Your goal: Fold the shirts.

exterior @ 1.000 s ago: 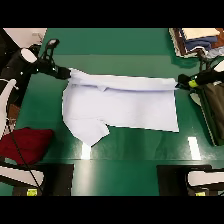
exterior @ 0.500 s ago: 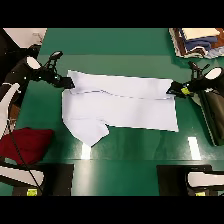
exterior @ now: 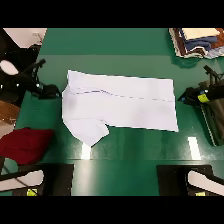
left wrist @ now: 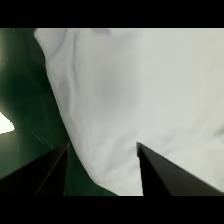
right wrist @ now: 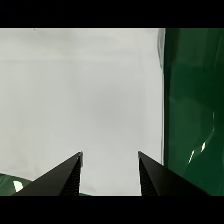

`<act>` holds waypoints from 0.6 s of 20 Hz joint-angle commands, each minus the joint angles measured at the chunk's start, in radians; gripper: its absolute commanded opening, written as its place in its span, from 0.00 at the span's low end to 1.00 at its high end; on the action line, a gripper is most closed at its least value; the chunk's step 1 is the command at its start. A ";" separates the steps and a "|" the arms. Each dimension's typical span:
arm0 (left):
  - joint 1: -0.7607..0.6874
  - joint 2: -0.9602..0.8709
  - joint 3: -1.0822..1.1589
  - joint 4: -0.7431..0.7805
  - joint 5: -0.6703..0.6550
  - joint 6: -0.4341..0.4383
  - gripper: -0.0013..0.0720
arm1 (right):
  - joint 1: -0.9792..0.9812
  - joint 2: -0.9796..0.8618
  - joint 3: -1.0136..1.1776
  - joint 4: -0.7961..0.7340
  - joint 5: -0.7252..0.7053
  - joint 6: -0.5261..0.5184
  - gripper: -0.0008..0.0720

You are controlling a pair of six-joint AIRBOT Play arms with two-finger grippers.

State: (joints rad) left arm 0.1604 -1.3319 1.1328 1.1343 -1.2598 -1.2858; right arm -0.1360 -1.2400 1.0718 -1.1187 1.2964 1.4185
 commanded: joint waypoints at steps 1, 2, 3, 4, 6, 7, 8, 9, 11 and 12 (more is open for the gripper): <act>0.016 0.167 -0.266 -0.043 0.039 -0.061 0.69 | -0.042 0.130 -0.108 0.004 0.028 -0.005 0.57; 0.016 0.208 -0.348 -0.055 0.071 -0.074 0.69 | -0.042 0.148 -0.120 0.002 0.030 -0.005 0.57; 0.016 0.239 -0.414 -0.082 0.086 -0.076 0.69 | -0.041 0.163 -0.125 0.003 0.034 -0.006 0.57; 0.016 0.260 -0.470 -0.118 0.094 -0.075 0.69 | -0.041 0.173 -0.124 0.004 0.035 -0.006 0.57; 0.016 0.285 -0.557 -0.190 0.098 -0.060 0.69 | -0.040 0.192 -0.124 0.030 0.022 -0.006 0.57; 0.016 0.286 -0.585 -0.220 0.104 -0.041 0.69 | -0.040 0.199 -0.124 0.041 0.015 -0.006 0.57; 0.016 0.286 -0.602 -0.230 0.117 -0.041 0.69 | -0.039 0.200 -0.124 0.056 0.014 -0.008 0.57; 0.016 0.286 -0.613 -0.234 0.130 -0.041 0.69 | -0.038 0.200 -0.124 0.068 0.016 -0.010 0.57; 0.016 0.286 -0.616 -0.241 0.150 -0.041 0.69 | -0.037 0.201 -0.124 0.082 0.017 -0.014 0.57; 0.016 0.286 -0.616 -0.242 0.163 -0.041 0.69 | -0.036 0.201 -0.124 0.080 0.019 -0.014 0.57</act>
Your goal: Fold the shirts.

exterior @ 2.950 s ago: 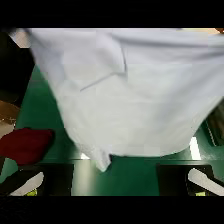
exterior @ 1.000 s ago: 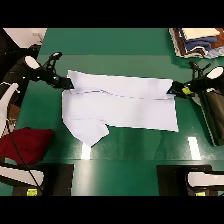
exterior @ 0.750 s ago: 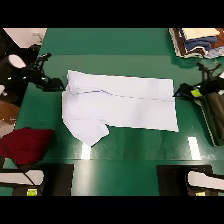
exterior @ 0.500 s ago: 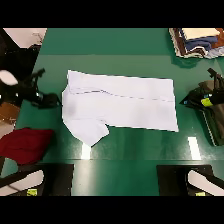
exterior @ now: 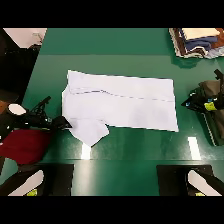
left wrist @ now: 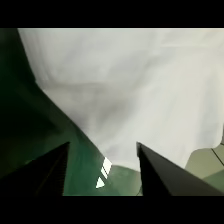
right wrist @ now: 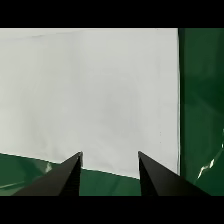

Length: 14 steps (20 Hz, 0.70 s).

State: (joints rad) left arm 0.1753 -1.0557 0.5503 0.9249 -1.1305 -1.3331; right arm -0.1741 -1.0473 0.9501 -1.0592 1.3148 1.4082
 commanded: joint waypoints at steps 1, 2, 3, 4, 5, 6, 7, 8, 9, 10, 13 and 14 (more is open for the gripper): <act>0.001 0.010 -0.034 -0.035 0.053 0.006 0.69 | 0.002 0.008 -0.002 0.022 0.004 -0.003 0.57; -0.002 0.010 -0.034 -0.043 0.072 0.006 0.69 | 0.002 0.008 -0.002 0.022 0.006 -0.003 0.57; -0.011 0.008 -0.034 -0.043 0.095 0.005 0.69 | 0.002 0.008 -0.002 0.022 0.006 -0.003 0.57; -0.030 0.005 -0.034 -0.044 0.114 0.005 0.69 | 0.002 0.008 -0.002 0.022 0.006 -0.003 0.57; -0.061 -0.002 -0.034 -0.049 0.129 0.005 0.69 | 0.002 0.008 -0.002 0.022 0.006 -0.003 0.57; -0.098 -0.010 -0.034 -0.050 0.137 0.005 0.69 | 0.002 0.008 -0.002 0.022 0.007 -0.003 0.57; -0.126 -0.012 -0.034 -0.045 0.151 0.005 0.66 | 0.002 0.008 -0.002 0.021 0.011 -0.003 0.57; -0.138 -0.012 -0.032 -0.047 0.165 0.004 0.39 | 0.002 0.008 -0.002 0.020 0.019 -0.003 0.57; -0.139 -0.012 -0.032 -0.054 0.170 0.001 0.08 | 0.001 0.008 -0.002 0.017 0.032 -0.003 0.57; -0.139 -0.011 -0.031 -0.054 0.169 0.000 0.05 | -0.005 0.008 -0.003 0.008 0.054 -0.004 0.57; -0.139 -0.003 -0.014 -0.052 0.121 -0.002 0.05 | -0.054 0.008 -0.005 -0.058 0.148 -0.004 0.57; -0.139 -0.003 -0.002 -0.053 0.099 0.006 0.05 | -0.078 0.012 -0.020 -0.092 0.164 -0.004 0.57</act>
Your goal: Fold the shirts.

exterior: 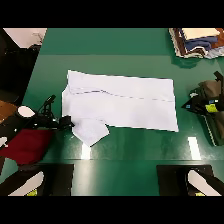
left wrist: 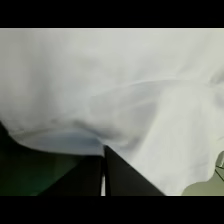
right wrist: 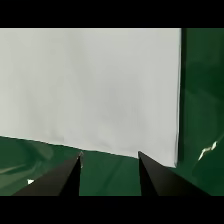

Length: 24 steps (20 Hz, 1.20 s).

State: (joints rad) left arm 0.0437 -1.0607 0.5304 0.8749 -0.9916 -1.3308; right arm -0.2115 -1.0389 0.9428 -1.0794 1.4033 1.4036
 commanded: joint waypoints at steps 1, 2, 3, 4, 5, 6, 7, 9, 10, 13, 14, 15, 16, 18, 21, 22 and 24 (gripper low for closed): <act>-0.008 0.002 0.030 -0.003 -0.058 0.021 0.05 | -0.072 0.013 -0.045 -0.091 0.076 0.001 0.57; -0.008 0.002 0.040 -0.003 -0.069 0.030 0.05 | -0.112 0.023 -0.094 -0.100 0.071 0.000 0.57; -0.008 0.002 0.045 -0.004 -0.069 0.030 0.05 | -0.150 0.025 -0.145 -0.098 0.058 -0.003 0.57; -0.008 0.002 0.048 -0.005 -0.066 0.030 0.05 | -0.192 0.023 -0.202 -0.096 0.043 -0.010 0.57; -0.008 0.002 0.049 -0.005 -0.066 0.030 0.05 | -0.225 0.014 -0.253 -0.082 0.035 -0.041 0.57; -0.008 0.002 0.049 -0.005 -0.066 0.030 0.05 | -0.256 -0.007 -0.296 -0.055 0.033 -0.090 0.57; -0.008 0.002 0.049 -0.005 -0.065 0.030 0.05 | -0.281 -0.035 -0.329 -0.019 0.018 -0.118 0.57; -0.008 0.002 0.049 -0.005 -0.067 0.030 0.05 | -0.317 -0.091 -0.385 0.073 -0.046 -0.132 0.57; -0.008 0.002 0.049 -0.005 -0.068 0.030 0.05 | -0.322 -0.116 -0.401 0.126 -0.084 -0.157 0.57; -0.008 0.002 0.049 -0.004 -0.065 0.030 0.05 | -0.303 -0.159 -0.403 0.222 -0.151 -0.175 0.57; -0.008 0.002 0.049 -0.004 -0.063 0.030 0.05 | -0.282 -0.166 -0.389 0.223 -0.159 -0.175 0.57; -0.008 0.002 0.049 -0.004 -0.062 0.030 0.05 | -0.257 -0.171 -0.375 0.223 -0.167 -0.175 0.57; -0.008 0.002 0.049 -0.003 -0.061 0.030 0.05 | -0.228 -0.174 -0.361 0.222 -0.173 -0.174 0.57; -0.008 0.002 0.049 -0.002 -0.065 0.030 0.05 | -0.174 -0.174 -0.340 0.218 -0.174 -0.174 0.44; -0.008 0.003 0.050 0.008 -0.098 0.046 0.05 | -0.125 -0.172 -0.316 0.210 -0.164 -0.175 0.03; -0.008 0.013 0.049 0.010 -0.121 0.050 0.05 | -0.116 -0.158 -0.309 0.210 -0.155 -0.175 0.03; -0.008 0.076 0.049 0.030 -0.156 0.047 0.05 | -0.114 -0.099 -0.288 0.166 -0.114 -0.174 0.03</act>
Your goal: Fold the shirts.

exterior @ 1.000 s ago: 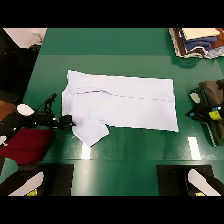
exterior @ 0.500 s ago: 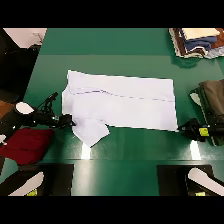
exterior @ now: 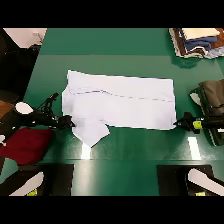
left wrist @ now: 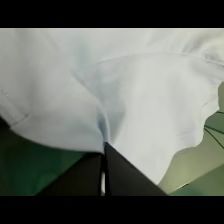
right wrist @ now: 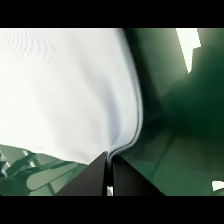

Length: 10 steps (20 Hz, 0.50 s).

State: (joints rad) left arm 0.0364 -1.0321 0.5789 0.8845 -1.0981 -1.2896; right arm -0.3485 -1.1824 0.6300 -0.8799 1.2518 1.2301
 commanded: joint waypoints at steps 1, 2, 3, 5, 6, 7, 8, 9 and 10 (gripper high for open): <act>0.000 0.094 0.001 0.043 -0.071 -0.003 0.05 | 0.023 0.084 0.036 -0.074 0.068 0.004 0.03; 0.000 0.150 0.000 0.072 -0.106 -0.025 0.05 | 0.023 0.131 0.047 -0.136 0.107 0.019 0.03; -0.001 0.207 -0.004 0.097 -0.148 -0.040 0.05 | 0.022 0.176 0.053 -0.196 0.145 0.030 0.03; -0.001 0.319 -0.029 0.121 -0.220 -0.075 0.05 | 0.022 0.276 0.053 -0.287 0.225 0.037 0.03; 0.000 0.367 -0.045 0.120 -0.250 -0.092 0.05 | 0.022 0.320 0.053 -0.319 0.257 0.049 0.03; -0.001 0.412 -0.061 0.120 -0.290 -0.110 0.05 | 0.022 0.365 0.053 -0.344 0.286 0.066 0.03; -0.001 0.447 -0.073 0.119 -0.338 -0.131 0.05 | 0.022 0.405 0.053 -0.360 0.309 0.082 0.03; 0.000 0.479 -0.078 0.117 -0.396 -0.160 0.05 | 0.023 0.448 0.053 -0.375 0.330 0.096 0.03; 0.000 0.502 -0.077 0.102 -0.445 -0.179 0.05 | 0.022 0.486 0.053 -0.381 0.346 0.105 0.03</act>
State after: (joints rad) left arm 0.0353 -0.6292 0.5198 0.9890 -1.3891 -1.3994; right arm -0.3275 -0.8097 0.6804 -1.1828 1.5131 1.2964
